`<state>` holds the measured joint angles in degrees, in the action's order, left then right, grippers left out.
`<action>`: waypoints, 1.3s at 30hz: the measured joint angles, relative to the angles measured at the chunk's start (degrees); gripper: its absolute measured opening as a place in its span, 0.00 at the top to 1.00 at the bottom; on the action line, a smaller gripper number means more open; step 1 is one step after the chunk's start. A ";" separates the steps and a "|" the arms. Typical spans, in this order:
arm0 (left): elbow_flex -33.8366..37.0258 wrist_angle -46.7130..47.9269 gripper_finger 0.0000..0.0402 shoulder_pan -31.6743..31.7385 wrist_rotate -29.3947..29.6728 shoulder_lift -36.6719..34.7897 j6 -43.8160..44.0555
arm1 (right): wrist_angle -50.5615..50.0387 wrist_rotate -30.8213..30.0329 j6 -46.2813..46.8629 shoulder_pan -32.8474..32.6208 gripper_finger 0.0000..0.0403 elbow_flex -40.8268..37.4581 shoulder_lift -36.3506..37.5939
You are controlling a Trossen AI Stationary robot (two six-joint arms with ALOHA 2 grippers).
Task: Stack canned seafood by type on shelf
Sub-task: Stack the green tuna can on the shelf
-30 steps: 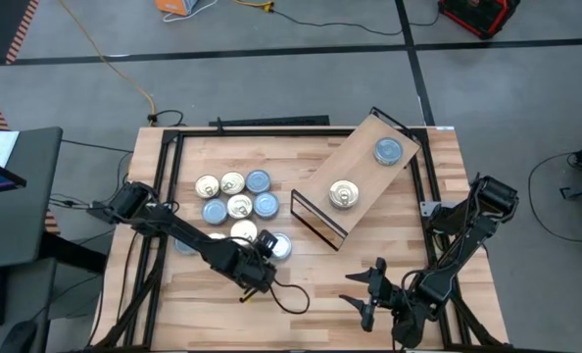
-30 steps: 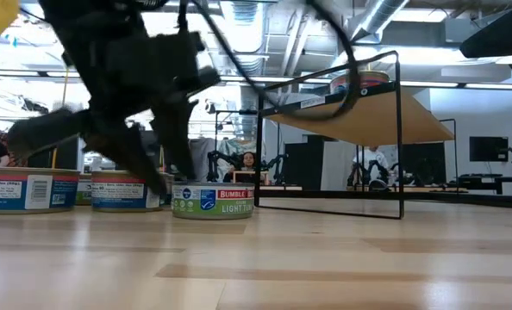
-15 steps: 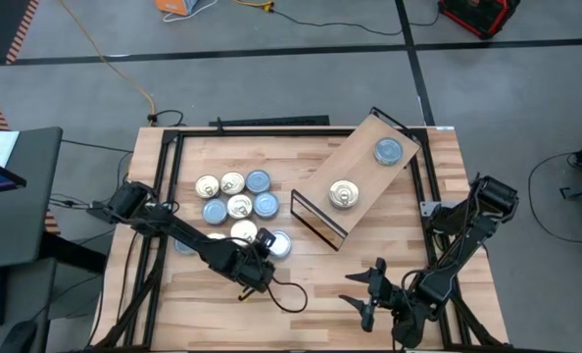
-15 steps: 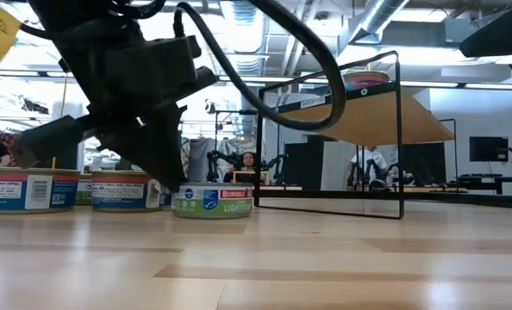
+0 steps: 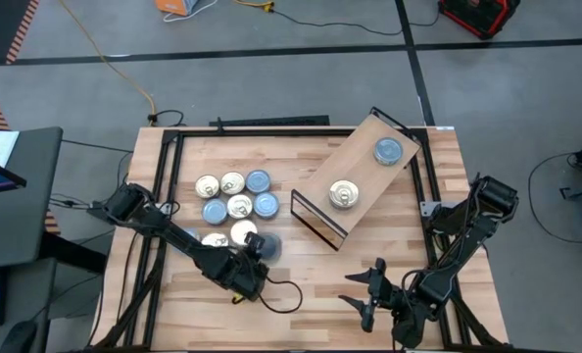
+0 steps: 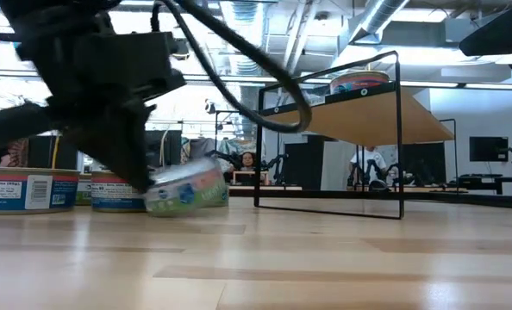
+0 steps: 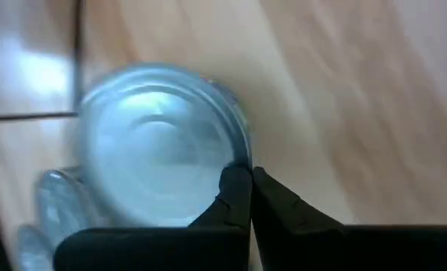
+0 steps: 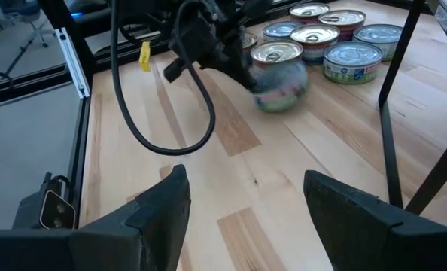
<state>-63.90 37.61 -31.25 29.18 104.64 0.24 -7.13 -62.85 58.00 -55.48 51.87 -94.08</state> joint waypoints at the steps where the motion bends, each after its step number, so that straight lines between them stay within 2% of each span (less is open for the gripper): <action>1: 0.08 0.67 1.00 -0.27 -0.70 0.14 1.21 | 0.12 0.00 0.02 0.00 0.29 0.00 0.00; 3: 0.70 1.25 1.00 -0.70 -2.37 0.80 3.31 | 0.14 0.00 0.00 0.00 0.29 -0.01 0.00; 9: -0.79 1.45 1.00 -2.25 -2.16 0.55 8.40 | 0.16 0.02 0.01 0.00 0.29 0.00 0.00; 14: -7.11 3.96 1.00 -2.17 -12.26 0.46 14.46 | 0.14 0.01 0.01 0.09 0.29 0.00 0.00; 17: -12.29 5.87 1.00 -2.34 -13.76 0.46 19.03 | 0.14 0.02 0.02 0.09 0.29 0.00 0.00; 19: -16.49 8.11 0.97 -2.96 -14.37 0.46 18.12 | 0.14 0.02 0.02 0.09 0.29 0.00 0.00; 22: -21.52 9.61 0.87 -3.39 -14.19 0.46 15.52 | 0.12 0.02 0.00 0.11 0.29 0.00 0.00; 27: -24.55 10.96 0.63 1.23 -13.84 0.46 12.51 | 0.20 0.92 0.06 0.15 0.29 -0.01 0.00; 33: -24.48 13.82 0.35 6.85 -20.44 0.52 5.12 | 0.30 1.46 0.06 0.13 0.29 0.00 0.00; 36: -24.44 15.52 0.28 8.84 -23.11 0.52 1.51 | 0.14 1.49 0.03 0.13 0.29 0.00 0.00; 39: -24.01 15.85 0.25 9.99 -24.78 0.52 -3.61 | -0.05 1.49 -0.02 0.09 0.29 0.00 0.00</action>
<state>-87.90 53.47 -21.26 4.40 105.16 -3.37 -7.18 -61.36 57.98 -55.40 51.88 -94.08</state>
